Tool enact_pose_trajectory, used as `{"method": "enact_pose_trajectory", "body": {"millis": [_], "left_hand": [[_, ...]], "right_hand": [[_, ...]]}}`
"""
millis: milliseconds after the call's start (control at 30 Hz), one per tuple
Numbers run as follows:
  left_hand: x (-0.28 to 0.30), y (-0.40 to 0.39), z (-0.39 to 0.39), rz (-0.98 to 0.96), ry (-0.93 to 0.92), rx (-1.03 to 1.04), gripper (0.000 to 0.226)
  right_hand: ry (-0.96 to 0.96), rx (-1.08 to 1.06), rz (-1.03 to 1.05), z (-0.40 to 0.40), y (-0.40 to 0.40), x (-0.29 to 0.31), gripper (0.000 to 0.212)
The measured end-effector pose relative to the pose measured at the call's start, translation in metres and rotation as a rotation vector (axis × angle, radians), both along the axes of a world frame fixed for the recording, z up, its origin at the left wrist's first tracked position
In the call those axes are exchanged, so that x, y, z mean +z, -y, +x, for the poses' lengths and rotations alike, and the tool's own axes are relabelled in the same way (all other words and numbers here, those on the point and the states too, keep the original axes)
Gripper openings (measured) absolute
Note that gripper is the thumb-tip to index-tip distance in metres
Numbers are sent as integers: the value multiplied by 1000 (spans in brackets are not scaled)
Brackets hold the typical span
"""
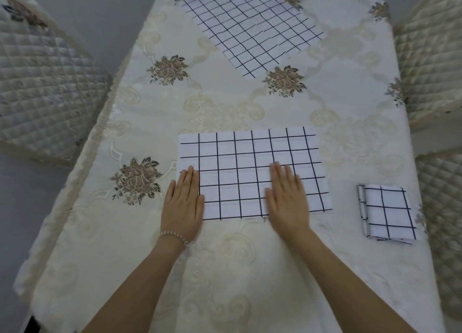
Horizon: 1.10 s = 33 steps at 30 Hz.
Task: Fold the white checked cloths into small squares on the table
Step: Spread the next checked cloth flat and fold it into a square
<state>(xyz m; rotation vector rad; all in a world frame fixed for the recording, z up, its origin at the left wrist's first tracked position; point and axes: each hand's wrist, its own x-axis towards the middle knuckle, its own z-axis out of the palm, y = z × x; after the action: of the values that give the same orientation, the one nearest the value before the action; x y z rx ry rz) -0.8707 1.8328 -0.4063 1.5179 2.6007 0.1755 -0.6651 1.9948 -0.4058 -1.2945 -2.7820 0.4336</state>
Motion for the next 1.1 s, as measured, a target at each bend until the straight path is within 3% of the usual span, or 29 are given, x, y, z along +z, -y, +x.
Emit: {"method": "enact_pose_trajectory", "body": {"millis": [133, 433, 567, 667, 733, 867, 1100], "left_hand": [[0, 0, 1, 9, 0, 2, 59], [10, 0, -1, -24, -16, -24, 60], [25, 5, 10, 68, -79, -273, 50], [31, 8, 31, 235, -60, -498, 28], [32, 9, 41, 279, -84, -513, 21], [32, 17, 49, 244, -146, -492, 23], [28, 63, 75, 161, -61, -506, 20]], "right_hand": [[37, -93, -20, 56, -25, 6, 57], [77, -66, -8, 56, -27, 8, 61], [110, -62, 36, 53, -25, 14, 62], [46, 77, 45, 39, 2, 26, 58], [23, 239, 10, 27, 32, 25, 56], [40, 249, -53, 27, 73, 18, 55], [52, 331, -96, 63, 98, 26, 51]]}}
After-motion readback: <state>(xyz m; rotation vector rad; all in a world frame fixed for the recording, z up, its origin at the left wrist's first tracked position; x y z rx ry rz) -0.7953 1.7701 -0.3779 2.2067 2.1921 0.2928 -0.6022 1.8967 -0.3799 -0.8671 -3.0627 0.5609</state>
